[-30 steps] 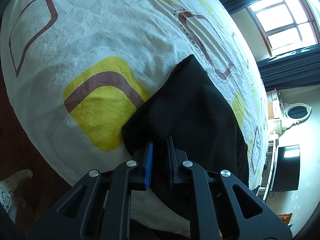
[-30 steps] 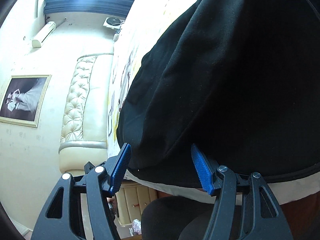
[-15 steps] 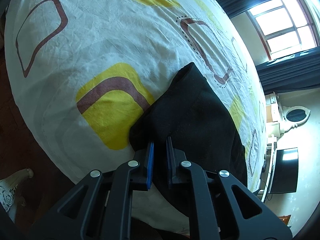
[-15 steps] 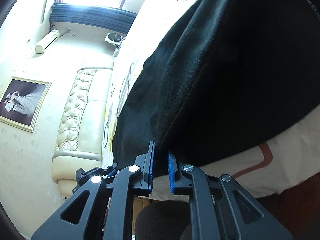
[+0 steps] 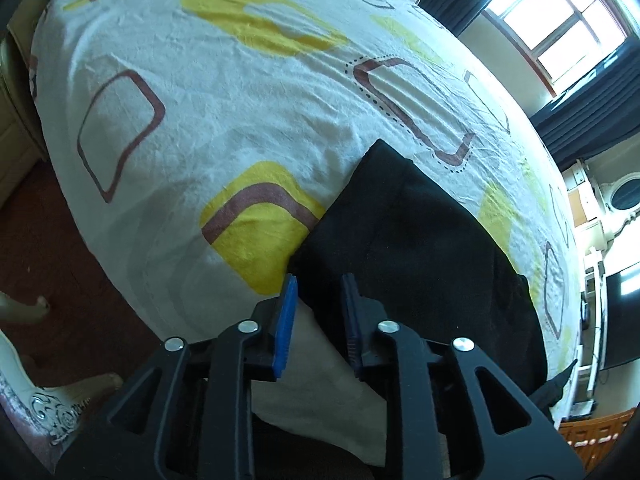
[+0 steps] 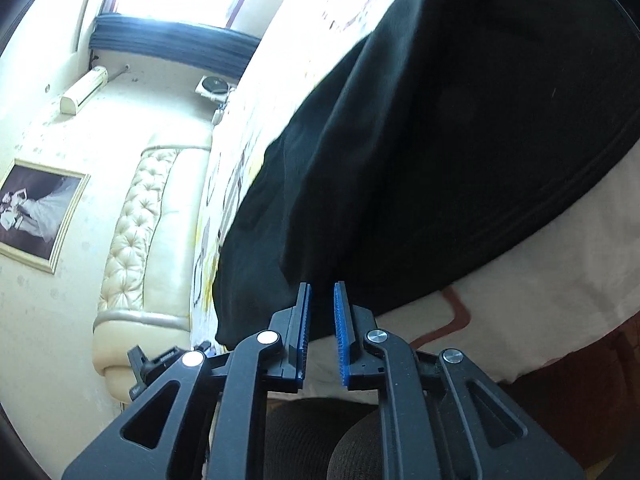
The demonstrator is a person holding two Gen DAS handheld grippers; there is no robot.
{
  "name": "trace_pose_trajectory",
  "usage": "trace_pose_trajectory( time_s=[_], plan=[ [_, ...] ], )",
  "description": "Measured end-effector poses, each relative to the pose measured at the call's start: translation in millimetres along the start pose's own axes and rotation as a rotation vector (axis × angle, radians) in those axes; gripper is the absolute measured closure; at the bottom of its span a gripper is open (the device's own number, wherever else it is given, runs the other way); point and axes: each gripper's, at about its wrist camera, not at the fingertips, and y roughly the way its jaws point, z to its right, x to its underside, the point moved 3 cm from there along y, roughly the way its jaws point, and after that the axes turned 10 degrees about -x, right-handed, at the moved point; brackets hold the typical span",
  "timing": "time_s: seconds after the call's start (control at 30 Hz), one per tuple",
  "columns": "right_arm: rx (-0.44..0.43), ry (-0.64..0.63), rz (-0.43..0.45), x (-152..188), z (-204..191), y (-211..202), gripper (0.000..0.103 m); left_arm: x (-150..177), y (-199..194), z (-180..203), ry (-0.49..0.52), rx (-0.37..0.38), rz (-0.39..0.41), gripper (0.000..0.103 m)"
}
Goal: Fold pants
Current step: 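Open both tools and release the folded trousers onto the bed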
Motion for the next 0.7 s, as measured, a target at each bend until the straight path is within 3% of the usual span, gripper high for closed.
trace_pose_trajectory(
  time_s=[0.07,0.2,0.3,0.33,0.5,0.6,0.7],
  plan=[
    [0.044,-0.007,0.109,-32,-2,-31,0.057,2,-13,5,0.021,-0.018,0.059,0.042],
    [0.165,-0.009,0.325,-114,-1,-92,0.045,7,-22,24,0.084,0.04,0.094,0.023],
    [0.274,0.025,0.448,-180,6,-126,0.039,18,-17,40,0.15,0.067,0.069,0.022],
    [0.33,0.021,0.451,-203,7,-131,0.035,21,-13,46,0.168,0.076,0.051,0.022],
    [0.55,0.022,0.474,-283,13,-136,0.034,37,3,58,0.178,0.129,-0.038,0.018],
    [0.689,-0.015,0.451,-318,11,-107,0.034,43,12,59,0.16,0.149,-0.085,0.018],
    [0.764,-0.001,0.434,-338,25,-80,0.034,47,19,60,0.148,0.152,-0.109,0.018]
  ],
)
